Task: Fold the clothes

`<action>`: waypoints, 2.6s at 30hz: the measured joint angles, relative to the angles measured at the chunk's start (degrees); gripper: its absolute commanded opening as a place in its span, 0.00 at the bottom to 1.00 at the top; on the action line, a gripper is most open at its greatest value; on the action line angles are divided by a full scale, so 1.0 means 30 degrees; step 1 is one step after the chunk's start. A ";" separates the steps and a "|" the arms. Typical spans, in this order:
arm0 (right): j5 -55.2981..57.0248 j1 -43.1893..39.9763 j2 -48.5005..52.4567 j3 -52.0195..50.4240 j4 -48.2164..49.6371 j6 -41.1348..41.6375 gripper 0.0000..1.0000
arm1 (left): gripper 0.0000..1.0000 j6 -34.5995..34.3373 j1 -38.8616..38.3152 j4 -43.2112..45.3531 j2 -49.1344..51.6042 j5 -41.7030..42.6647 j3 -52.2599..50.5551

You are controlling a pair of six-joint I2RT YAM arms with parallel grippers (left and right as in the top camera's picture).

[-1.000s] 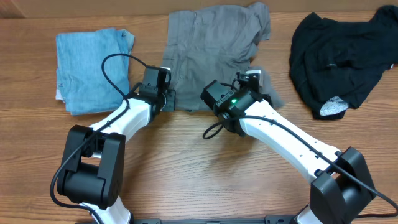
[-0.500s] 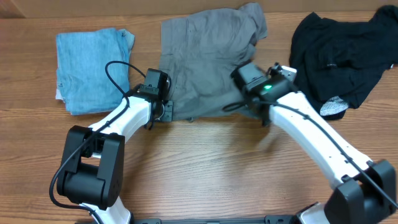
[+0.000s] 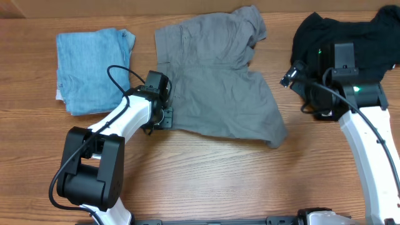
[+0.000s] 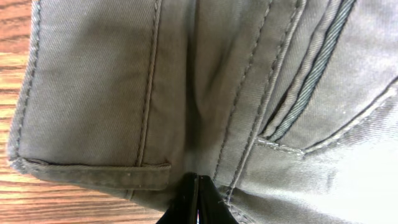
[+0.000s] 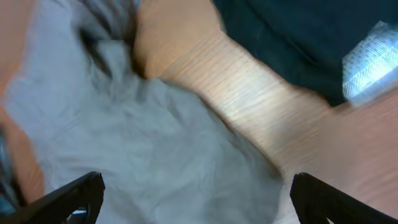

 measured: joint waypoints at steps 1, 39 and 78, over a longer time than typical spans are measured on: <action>-0.0240 -0.0168 0.0386 -0.0007 0.0838 -0.0372 0.04 | 0.04 -0.0036 0.0000 -0.0058 0.0000 0.0000 0.0000; 0.1829 -1.1825 1.1380 0.0532 0.1093 0.1778 0.04 | 0.04 -0.0845 -0.0663 0.0692 0.0000 -0.0058 -0.0066; -0.9012 -0.0321 1.5140 0.5085 1.8083 -0.4532 0.79 | 0.04 -0.0845 -0.0663 0.0699 -0.0007 -0.0022 -0.0073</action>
